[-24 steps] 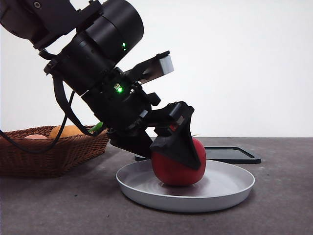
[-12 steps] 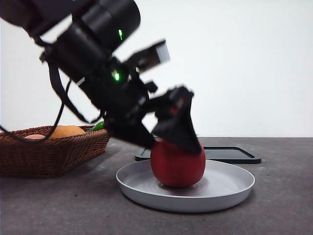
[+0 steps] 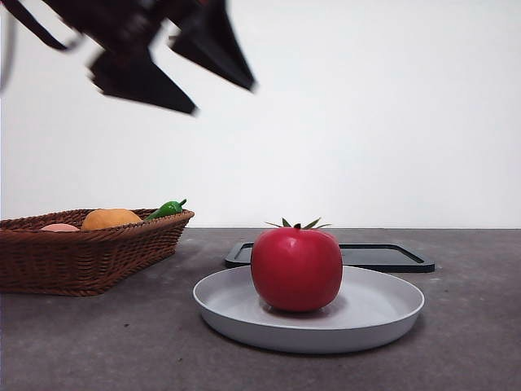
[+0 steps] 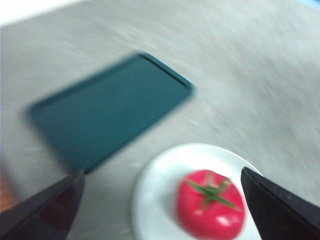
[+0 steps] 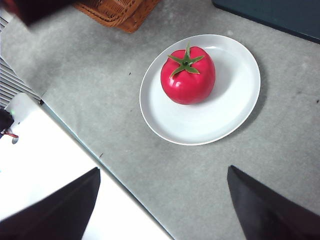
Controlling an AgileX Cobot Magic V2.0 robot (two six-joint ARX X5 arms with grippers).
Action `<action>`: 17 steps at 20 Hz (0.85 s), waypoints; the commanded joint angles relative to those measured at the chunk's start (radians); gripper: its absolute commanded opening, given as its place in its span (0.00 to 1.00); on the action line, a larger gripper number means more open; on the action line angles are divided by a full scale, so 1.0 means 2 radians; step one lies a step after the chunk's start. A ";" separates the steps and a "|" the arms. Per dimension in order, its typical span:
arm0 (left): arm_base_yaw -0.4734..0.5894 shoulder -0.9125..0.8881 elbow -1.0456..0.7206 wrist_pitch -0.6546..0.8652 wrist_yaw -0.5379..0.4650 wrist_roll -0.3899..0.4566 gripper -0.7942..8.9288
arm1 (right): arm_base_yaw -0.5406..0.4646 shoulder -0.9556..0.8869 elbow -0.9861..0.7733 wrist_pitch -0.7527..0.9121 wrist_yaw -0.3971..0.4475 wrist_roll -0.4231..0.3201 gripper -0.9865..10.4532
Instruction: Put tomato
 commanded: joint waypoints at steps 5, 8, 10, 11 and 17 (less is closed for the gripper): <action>0.081 -0.113 0.009 -0.130 0.018 -0.013 0.59 | 0.002 0.004 0.008 0.023 -0.001 -0.003 0.44; 0.110 -0.163 0.009 -0.198 0.044 -0.013 0.59 | 0.002 0.004 0.008 0.036 -0.001 -0.003 0.44; 0.116 -0.193 0.009 -0.246 0.057 -0.013 0.59 | 0.002 0.004 0.008 0.043 -0.001 -0.003 0.44; 0.116 -0.207 0.009 -0.273 0.067 -0.013 0.59 | 0.002 0.004 0.008 0.045 -0.001 -0.003 0.44; 0.116 -0.250 0.009 -0.417 0.128 0.003 0.59 | 0.002 0.004 0.008 0.047 -0.001 -0.003 0.44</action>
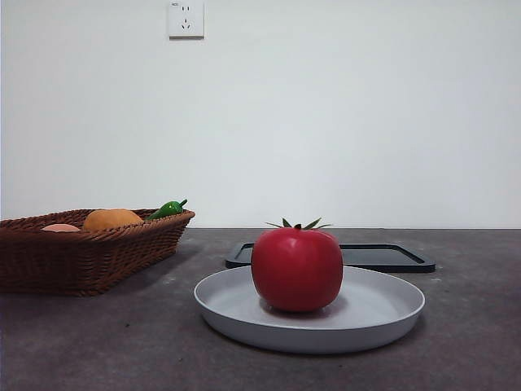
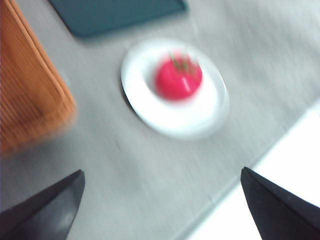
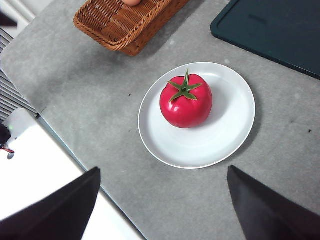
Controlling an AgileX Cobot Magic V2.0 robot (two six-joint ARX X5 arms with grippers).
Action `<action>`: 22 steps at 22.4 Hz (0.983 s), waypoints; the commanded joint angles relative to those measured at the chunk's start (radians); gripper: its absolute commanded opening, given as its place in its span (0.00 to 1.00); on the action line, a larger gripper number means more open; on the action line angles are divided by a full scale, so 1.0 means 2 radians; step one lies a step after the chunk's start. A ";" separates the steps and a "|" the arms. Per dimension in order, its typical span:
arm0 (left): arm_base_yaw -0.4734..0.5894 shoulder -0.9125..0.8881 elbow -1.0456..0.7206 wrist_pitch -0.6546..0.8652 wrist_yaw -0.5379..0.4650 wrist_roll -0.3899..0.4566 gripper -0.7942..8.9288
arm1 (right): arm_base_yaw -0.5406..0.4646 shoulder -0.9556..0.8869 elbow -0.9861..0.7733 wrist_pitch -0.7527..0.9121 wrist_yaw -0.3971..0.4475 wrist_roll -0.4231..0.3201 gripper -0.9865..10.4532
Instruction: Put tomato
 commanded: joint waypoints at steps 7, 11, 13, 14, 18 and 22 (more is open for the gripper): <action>-0.001 -0.014 0.009 -0.016 0.017 0.013 0.59 | 0.003 0.004 0.008 0.004 -0.002 0.001 0.44; -0.001 -0.014 0.009 -0.016 0.017 0.013 0.59 | 0.003 0.011 0.008 0.009 -0.002 0.002 0.44; -0.001 -0.014 0.009 -0.016 0.017 0.013 0.59 | 0.005 0.022 0.008 0.013 -0.003 0.002 0.45; -0.001 -0.014 0.009 -0.016 0.017 0.013 0.59 | 0.007 0.027 0.008 0.016 -0.003 0.002 0.46; -0.001 -0.014 0.009 -0.016 0.017 0.013 0.59 | 0.023 0.061 0.008 0.035 -0.002 0.002 0.47; -0.001 -0.014 0.009 -0.016 0.017 0.013 0.59 | 0.046 0.101 0.008 0.069 -0.001 0.002 0.47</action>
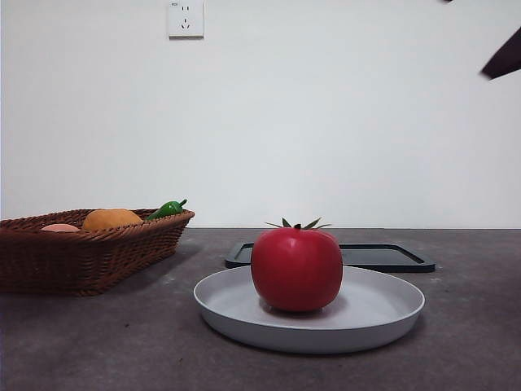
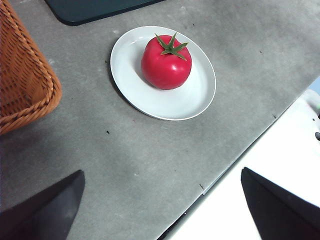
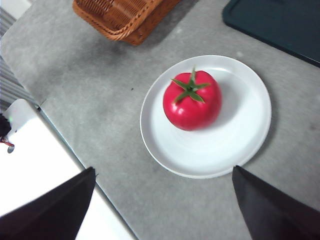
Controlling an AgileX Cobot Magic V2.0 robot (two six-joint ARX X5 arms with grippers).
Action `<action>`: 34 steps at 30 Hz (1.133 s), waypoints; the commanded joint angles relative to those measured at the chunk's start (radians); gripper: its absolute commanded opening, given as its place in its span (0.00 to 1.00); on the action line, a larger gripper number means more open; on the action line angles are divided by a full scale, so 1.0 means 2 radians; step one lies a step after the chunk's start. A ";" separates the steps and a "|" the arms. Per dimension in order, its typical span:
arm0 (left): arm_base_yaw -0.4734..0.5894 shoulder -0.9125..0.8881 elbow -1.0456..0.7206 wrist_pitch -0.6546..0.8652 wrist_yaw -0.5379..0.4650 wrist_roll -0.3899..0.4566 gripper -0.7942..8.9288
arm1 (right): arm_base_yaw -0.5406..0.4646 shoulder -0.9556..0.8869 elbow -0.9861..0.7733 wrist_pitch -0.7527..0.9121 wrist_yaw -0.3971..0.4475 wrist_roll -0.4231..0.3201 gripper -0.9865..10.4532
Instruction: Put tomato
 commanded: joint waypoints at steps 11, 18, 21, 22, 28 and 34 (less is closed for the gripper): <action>-0.002 0.002 0.009 0.006 0.003 0.004 0.59 | 0.068 0.150 0.008 0.124 0.020 0.001 0.47; -0.002 0.002 0.009 0.006 0.003 0.004 0.59 | 0.089 0.209 0.008 0.190 0.055 0.001 0.52; -0.002 0.002 0.009 0.006 0.003 0.004 0.59 | 0.098 0.226 0.008 0.213 0.066 0.001 0.52; -0.002 0.002 0.009 0.006 0.003 0.004 0.59 | 0.101 0.230 0.008 0.219 0.071 0.001 0.52; -0.002 0.002 0.009 0.006 0.003 0.005 0.59 | 0.118 0.267 0.008 0.258 0.088 0.017 0.52; -0.002 0.002 0.009 0.005 0.003 0.004 0.59 | 0.127 0.305 0.008 0.298 0.096 0.031 0.52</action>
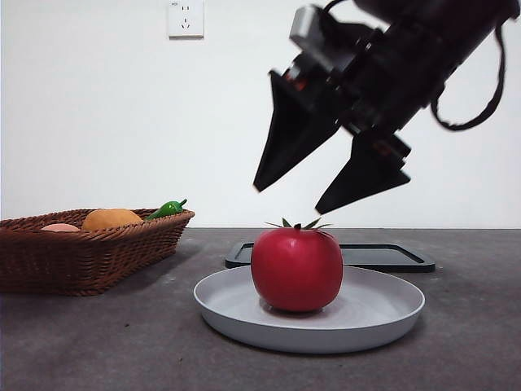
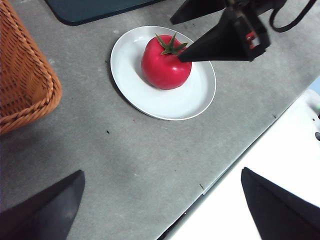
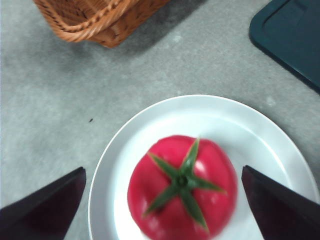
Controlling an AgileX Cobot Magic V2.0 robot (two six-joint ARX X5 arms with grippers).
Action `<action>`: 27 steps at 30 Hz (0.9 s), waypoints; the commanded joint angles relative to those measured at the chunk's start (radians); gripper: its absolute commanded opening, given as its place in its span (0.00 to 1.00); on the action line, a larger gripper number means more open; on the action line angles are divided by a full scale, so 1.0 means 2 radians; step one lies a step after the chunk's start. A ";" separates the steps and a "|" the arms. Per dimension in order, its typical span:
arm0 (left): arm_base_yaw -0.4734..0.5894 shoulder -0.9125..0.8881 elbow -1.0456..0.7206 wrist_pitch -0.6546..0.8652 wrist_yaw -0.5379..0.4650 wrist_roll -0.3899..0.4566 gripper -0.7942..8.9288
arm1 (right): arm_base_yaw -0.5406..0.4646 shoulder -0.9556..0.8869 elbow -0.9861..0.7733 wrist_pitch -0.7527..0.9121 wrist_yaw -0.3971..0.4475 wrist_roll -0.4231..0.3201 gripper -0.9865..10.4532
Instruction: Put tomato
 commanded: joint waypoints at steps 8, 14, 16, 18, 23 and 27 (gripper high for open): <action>-0.002 0.002 0.009 0.005 0.003 0.004 0.59 | 0.011 0.072 0.008 0.037 0.015 0.022 0.56; -0.002 0.002 0.009 0.005 0.003 0.004 0.59 | 0.011 0.098 0.008 0.037 0.015 0.022 0.55; -0.002 0.002 0.009 0.006 0.003 0.004 0.59 | 0.012 0.098 0.008 0.038 0.015 0.022 0.50; -0.002 0.002 0.009 0.006 0.003 0.004 0.59 | 0.012 0.098 0.008 0.037 0.015 0.022 0.34; -0.002 0.002 0.009 0.006 0.003 0.004 0.59 | 0.013 0.086 0.013 0.035 0.011 0.031 0.26; -0.002 0.002 0.009 0.006 0.003 0.004 0.59 | 0.011 0.050 0.047 0.028 0.012 0.031 0.26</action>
